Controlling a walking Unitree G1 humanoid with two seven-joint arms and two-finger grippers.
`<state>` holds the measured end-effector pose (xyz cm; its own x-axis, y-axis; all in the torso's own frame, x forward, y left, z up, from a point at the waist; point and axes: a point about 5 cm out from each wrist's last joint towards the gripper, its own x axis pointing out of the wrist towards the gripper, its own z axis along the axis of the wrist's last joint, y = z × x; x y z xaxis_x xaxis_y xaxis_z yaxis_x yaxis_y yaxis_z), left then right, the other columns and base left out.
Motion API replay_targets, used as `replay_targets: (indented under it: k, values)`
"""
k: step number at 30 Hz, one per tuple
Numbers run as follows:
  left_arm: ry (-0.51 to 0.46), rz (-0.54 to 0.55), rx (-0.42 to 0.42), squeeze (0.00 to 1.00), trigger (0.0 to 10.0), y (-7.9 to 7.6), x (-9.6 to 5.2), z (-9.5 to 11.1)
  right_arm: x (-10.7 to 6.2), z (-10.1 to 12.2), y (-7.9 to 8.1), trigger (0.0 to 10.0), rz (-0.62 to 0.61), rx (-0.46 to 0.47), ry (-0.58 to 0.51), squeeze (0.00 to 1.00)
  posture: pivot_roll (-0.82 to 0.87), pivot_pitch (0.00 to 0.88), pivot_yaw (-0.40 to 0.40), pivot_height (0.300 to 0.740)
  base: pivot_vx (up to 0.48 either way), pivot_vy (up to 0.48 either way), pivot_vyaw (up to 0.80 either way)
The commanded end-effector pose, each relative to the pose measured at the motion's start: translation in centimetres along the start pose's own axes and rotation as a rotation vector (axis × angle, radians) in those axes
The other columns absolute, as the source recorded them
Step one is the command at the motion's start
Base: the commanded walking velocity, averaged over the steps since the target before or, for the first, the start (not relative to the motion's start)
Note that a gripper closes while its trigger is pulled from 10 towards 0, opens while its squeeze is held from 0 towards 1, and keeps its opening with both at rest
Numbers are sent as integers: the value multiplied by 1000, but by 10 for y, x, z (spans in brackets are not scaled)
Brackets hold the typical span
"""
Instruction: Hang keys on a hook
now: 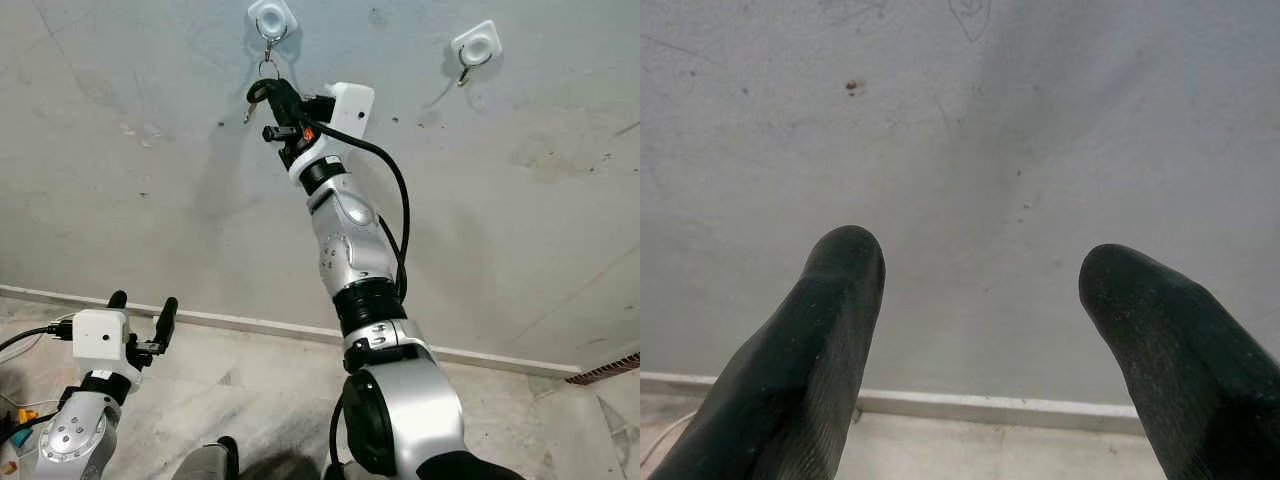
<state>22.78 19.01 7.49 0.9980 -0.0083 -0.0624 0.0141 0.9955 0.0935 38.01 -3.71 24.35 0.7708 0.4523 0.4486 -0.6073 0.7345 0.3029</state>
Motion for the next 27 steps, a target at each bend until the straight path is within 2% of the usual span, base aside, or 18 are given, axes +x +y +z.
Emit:
replay_targets:
  k: [1,4,5,9,13,15,19,21,25,27]
  values:
    - [20,-4,7,0,10000,0,-2,-5,-2,-11,10,10000,12,22,22,1000,139,174,-23,740,0,0,0]
    - [19,-4,6,0,10000,0,-1,-5,-3,-10,11,10000,17,-33,15,1000,138,172,-22,740,0,0,0]
    - [18,-4,6,0,10000,0,-1,-5,-4,-8,10,10000,18,-76,8,1000,136,170,-22,740,0,0,0]
    - [16,-4,6,0,10000,-1,0,-5,-8,-8,7,10000,5,-95,8,1000,130,167,-21,740,0,0,0]
    - [12,-4,5,0,10000,-1,2,-5,-14,-8,2,10000,-19,-155,9,1000,119,161,-21,740,0,0,0]
    - [8,-10,5,0,10000,-3,4,-4,-19,-9,-2,10000,-40,-194,10,1000,114,160,-22,740,0,0,0]
    - [5,-9,-2,0,10000,-5,8,-3,-29,-11,-8,10000,-73,-207,17,1000,97,160,-22,740,0,0,0]
    - [-1,-11,-9,0,10000,-7,12,-2,-41,-13,-13,10000,-108,-254,32,1000,79,156,-23,740,0,0,0]
    - [-8,-13,-12,0,10000,-8,15,-1,-49,-14,-17,10000,-141,-299,34,1000,68,154,-23,740,0,0,0]
    - [-15,-15,-16,0,10000,-10,19,0,-59,-17,-21,10000,-186,-332,51,1000,59,152,-23,740,0,0,0]
